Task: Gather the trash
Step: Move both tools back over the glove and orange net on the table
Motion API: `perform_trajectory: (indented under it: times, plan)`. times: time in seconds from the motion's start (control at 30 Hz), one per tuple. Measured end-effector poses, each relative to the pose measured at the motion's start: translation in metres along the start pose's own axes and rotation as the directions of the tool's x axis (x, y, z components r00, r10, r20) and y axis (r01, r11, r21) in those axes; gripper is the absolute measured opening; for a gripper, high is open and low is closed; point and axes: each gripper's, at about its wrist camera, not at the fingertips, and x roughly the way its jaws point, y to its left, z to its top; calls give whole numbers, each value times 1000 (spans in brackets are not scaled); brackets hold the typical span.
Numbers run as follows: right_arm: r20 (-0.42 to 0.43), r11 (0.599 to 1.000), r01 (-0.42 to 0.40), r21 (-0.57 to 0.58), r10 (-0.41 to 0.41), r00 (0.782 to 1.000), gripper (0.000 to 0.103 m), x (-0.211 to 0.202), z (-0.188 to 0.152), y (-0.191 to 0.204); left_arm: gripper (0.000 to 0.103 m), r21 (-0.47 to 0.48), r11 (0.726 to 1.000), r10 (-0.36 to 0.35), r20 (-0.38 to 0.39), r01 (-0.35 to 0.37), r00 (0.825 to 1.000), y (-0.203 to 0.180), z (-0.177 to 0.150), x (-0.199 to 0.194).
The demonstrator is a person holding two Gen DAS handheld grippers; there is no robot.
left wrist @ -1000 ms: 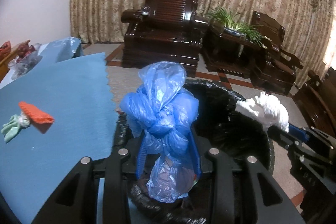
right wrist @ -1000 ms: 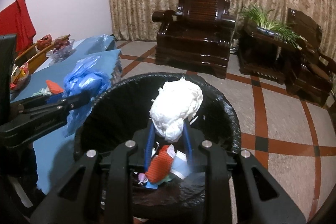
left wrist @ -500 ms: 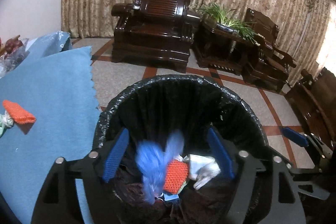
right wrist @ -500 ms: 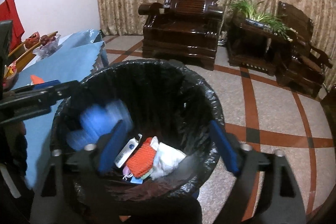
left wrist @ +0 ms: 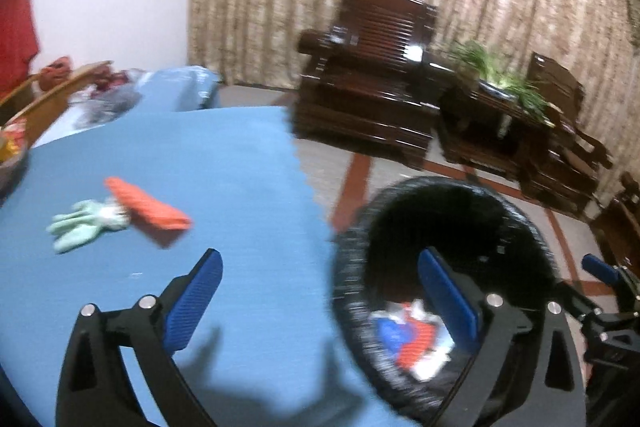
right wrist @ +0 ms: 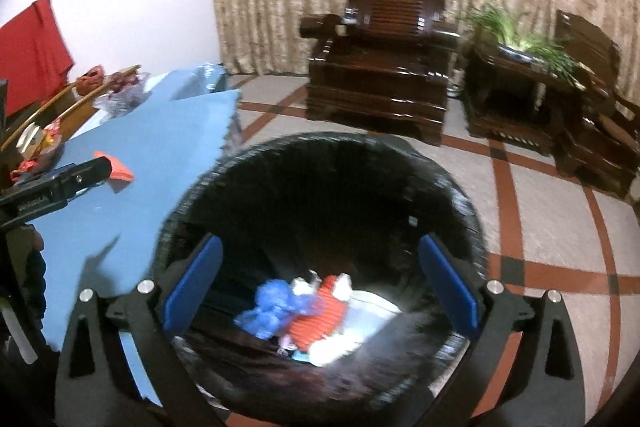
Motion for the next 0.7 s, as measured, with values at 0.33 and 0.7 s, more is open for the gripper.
perform_trajectory:
  times: [0.33,0.7]
  plan:
    - [21,986,-134,-101,137,990,96,29,38,82,97,-70,968,244,24,-242,969,107,-14,-31]
    - [34,958,-207,-200,218,975,96,70,72,169,97,-156,923,353,-13,-351,935,196,-18,-28]
